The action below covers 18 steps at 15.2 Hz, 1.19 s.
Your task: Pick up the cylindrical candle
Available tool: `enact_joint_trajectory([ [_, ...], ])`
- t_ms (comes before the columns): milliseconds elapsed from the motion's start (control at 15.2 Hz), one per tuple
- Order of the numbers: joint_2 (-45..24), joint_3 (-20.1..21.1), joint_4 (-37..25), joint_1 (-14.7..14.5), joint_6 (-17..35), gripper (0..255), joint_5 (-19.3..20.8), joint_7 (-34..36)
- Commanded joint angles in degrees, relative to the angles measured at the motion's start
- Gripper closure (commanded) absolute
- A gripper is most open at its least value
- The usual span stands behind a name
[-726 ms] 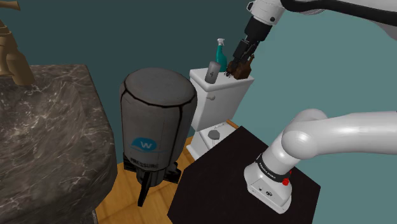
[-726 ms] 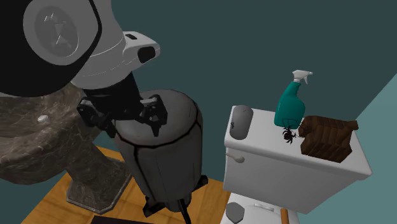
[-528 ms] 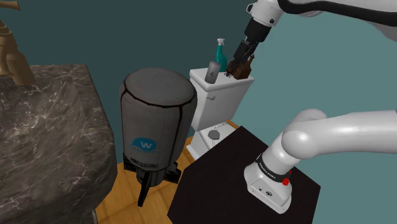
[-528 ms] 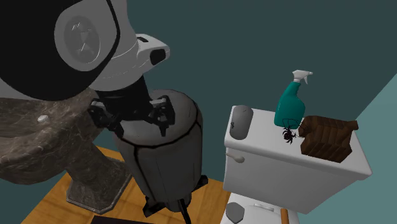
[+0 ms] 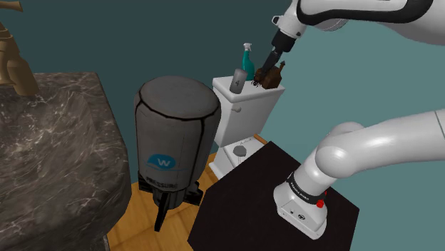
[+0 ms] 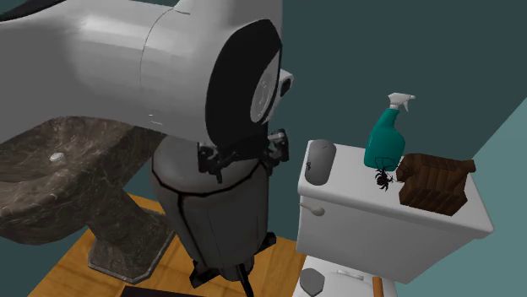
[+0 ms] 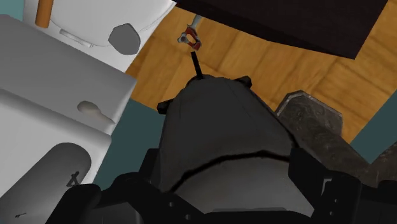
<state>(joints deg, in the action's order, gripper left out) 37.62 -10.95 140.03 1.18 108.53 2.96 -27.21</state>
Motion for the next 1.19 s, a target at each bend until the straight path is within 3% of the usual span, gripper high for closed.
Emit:
enact_joint_trajectory([
  [0, -3.17, -3.04, -1.36, -0.23, 1.95, 0, 0.37, -4.77],
  [528, -19.78, -14.41, -10.63, -3.19, 8.44, 0, -3.61, -24.00],
  [858, -32.68, -19.94, -19.74, -4.57, 9.51, 0, -11.27, -37.68],
  [1122, -44.11, -21.77, -29.00, -3.14, 7.91, 0, -19.24, -48.49],
])
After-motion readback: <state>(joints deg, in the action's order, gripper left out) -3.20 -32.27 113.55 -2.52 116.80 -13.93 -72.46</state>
